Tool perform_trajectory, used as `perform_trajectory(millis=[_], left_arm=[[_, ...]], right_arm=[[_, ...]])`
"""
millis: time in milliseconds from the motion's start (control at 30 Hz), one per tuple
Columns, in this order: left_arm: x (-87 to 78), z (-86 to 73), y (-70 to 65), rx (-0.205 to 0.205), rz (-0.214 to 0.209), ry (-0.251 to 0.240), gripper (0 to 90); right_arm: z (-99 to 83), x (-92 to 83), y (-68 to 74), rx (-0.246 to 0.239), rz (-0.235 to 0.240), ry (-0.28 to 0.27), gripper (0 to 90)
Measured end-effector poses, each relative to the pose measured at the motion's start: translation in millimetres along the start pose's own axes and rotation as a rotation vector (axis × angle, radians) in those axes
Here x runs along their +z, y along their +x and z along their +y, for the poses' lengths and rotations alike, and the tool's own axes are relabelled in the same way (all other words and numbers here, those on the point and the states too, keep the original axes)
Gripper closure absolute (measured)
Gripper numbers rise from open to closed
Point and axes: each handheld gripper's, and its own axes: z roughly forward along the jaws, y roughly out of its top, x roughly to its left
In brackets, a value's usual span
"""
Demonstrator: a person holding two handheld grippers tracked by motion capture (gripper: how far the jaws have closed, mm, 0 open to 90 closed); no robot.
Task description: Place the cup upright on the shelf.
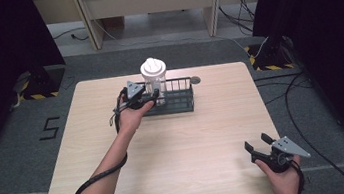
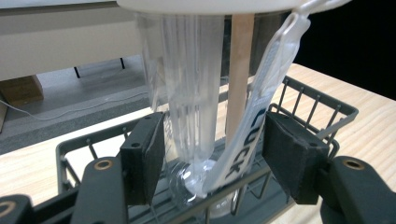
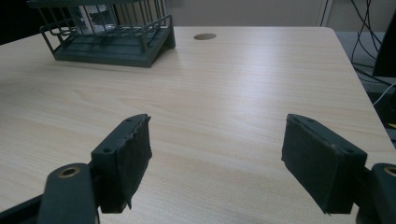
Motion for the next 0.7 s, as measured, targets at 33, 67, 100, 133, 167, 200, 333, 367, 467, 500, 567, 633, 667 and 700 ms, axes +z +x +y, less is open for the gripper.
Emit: perform_trajectory(millis=[33,67,100,133,167,200,333,367,467,500,567,633,667,700], left_arm=[[-1.2,-0.5,0.2,-0.006,-0.002,-0.001,38.6],[-2.4,-0.8,0.4,-0.008,-0.004,0.000,38.1],[-3.9,-1.1,0.5,-0.008,-0.008,0.000,37.3],[-4.7,-1.2,0.4,-0.008,-0.009,-0.001,36.6],[-6.0,-1.3,0.4,-0.005,-0.013,-0.001,36.0],[-7.3,-1.5,0.2,-0.004,-0.016,-0.001,35.3],[-13.2,-3.0,-0.2,0.004,-0.022,-0.003,32.6],[-15.0,-3.5,0.0,0.004,-0.022,-0.004,31.9],[-20.8,-5.6,0.7,0.006,-0.025,-0.003,30.4],[-22.8,-6.3,1.1,0.008,-0.024,-0.005,30.1],[-27.4,-7.6,2.1,0.009,-0.024,-0.007,29.6],[-32.5,-8.8,3.1,0.006,-0.026,-0.009,29.2],[-35.1,-9.5,3.8,0.008,-0.026,-0.009,29.0],[-37.7,-10.3,4.1,0.009,-0.027,-0.009,28.9]], right_arm=[[0.0,0.0,0.1,0.000,0.000,0.000,24.4],[0.0,0.0,0.1,0.001,0.000,0.000,24.4],[0.0,0.1,0.2,0.001,0.000,0.000,24.4],[0.0,0.1,0.2,0.001,0.000,0.000,24.4],[0.0,0.1,0.2,0.001,0.000,0.001,24.4],[0.0,0.0,0.2,0.000,0.000,0.001,24.4],[0.0,0.1,0.3,0.002,-0.001,0.000,24.4],[0.0,0.0,0.2,0.001,0.000,0.000,24.4],[-0.1,0.0,0.5,0.004,0.000,0.000,24.3],[-0.1,-0.1,0.5,0.003,0.000,0.000,24.4],[-0.1,0.0,0.4,0.004,0.000,0.000,24.4],[0.0,0.0,0.3,0.001,-0.001,0.000,24.3],[0.0,0.0,0.3,0.000,-0.002,0.001,24.4],[0.0,0.1,0.5,0.001,-0.001,0.001,24.4]])
